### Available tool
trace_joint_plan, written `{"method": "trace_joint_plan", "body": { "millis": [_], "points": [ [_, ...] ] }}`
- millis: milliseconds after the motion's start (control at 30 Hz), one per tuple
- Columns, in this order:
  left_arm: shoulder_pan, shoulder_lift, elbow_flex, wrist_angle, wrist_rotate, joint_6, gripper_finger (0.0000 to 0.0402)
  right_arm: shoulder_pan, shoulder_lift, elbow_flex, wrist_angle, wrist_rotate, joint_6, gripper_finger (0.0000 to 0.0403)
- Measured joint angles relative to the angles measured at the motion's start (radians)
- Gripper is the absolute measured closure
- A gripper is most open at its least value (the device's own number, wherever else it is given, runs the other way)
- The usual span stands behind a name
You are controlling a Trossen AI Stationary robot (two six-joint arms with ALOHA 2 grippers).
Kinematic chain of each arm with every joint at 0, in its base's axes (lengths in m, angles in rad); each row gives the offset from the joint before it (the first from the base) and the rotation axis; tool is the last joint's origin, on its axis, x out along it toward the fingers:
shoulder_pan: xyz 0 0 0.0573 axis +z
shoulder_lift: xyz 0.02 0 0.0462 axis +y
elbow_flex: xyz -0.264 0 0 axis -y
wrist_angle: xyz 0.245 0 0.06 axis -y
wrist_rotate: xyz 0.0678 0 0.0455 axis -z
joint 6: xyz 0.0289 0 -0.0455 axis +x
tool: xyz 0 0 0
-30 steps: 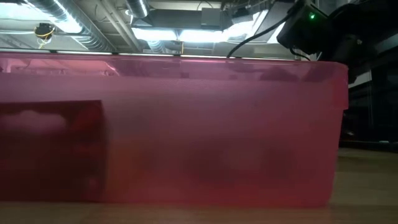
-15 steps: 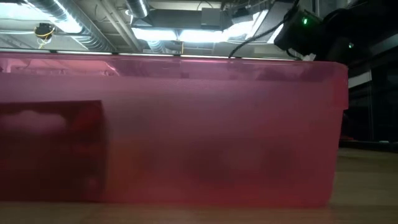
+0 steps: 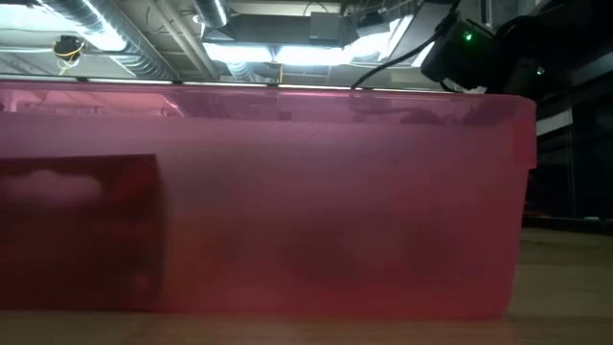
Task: Pick & Place School Supplies
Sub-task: Put the orange eraser into the black bin
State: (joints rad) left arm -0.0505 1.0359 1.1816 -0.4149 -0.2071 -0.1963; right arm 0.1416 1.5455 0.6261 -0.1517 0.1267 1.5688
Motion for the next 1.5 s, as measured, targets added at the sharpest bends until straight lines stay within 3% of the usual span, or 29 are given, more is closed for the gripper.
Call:
{"method": "trace_joint_plan", "body": {
  "millis": [267,700,900,1067,1300,1500],
  "points": [
    [0.0,0.0,0.0,0.004,0.0,0.0,0.0309,-0.016,0.056,0.016,0.057,-0.049,-0.05,0.027],
    [0.0,0.0,0.0,0.004,0.0,-0.002,0.0309,-0.07,0.237,0.235,-0.093,-0.145,-0.156,0.0271],
    [0.0,0.0,0.0,0.003,0.005,-0.003,0.0309,-0.091,0.243,0.259,-0.118,-0.134,-0.157,0.0324],
    [0.0,0.0,0.0,-0.001,0.019,0.0,0.0309,-0.091,0.243,0.261,-0.126,-0.111,-0.164,0.039],
    [0.0,0.0,0.0,-0.001,0.019,0.0,0.0309,-0.071,0.204,0.255,-0.125,-0.04,-0.167,0.04],
    [0.0,0.0,0.0,-0.002,0.019,0.017,0.0309,-0.07,0.069,0.253,-0.217,0.122,-0.148,0.0401]
  ]
}}
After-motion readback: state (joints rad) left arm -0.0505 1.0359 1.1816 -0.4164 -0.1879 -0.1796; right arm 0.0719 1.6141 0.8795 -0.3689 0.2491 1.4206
